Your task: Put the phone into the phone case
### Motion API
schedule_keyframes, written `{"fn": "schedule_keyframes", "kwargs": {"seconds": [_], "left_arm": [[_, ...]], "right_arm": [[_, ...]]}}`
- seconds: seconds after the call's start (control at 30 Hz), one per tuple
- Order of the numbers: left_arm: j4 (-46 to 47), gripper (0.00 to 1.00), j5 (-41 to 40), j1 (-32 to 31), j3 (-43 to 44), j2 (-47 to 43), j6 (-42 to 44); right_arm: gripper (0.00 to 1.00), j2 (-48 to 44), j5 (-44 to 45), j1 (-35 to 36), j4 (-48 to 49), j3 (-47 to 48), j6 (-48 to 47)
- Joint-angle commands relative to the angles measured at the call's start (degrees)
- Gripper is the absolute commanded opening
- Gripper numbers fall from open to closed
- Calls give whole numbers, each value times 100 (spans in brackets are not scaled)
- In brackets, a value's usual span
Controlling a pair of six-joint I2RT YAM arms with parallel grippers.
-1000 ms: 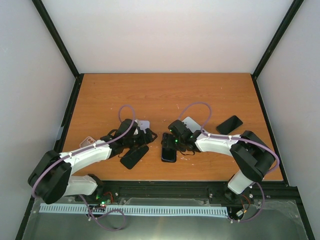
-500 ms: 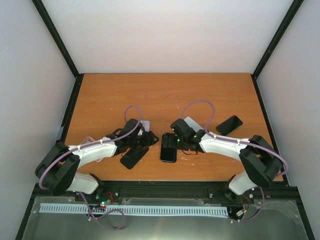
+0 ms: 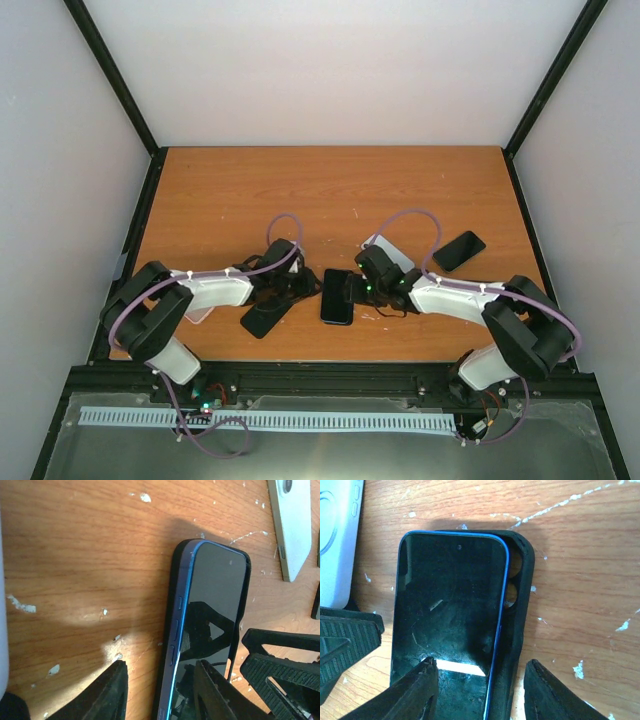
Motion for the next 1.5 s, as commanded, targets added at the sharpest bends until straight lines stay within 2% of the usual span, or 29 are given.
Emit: {"fn": "schedule_keyframes", "kwargs": {"seconds": [0.0,0.13,0.4,0.8,1.2,1.47], "left_arm": [[319,35,161,-94,180,118,71],[378,29,179,-112,129,134,53],[534,23,306,-125,51,200,-1],[545,20,325,-143,21,312,-28],[730,11,563,-230,104,495,-70],[873,11,727,-327,83,604,-208]], "right_arm": [[45,104,-185,-66,472,-188,31],[42,166,-258,-70,502,-211,60],[41,192,-272,-68,599,-332,159],[40,269,-483,-67,1013,-503,267],[38,301,-830,-66,1675,-690,466],[37,120,-1099,-66,2225,-880,597]]}}
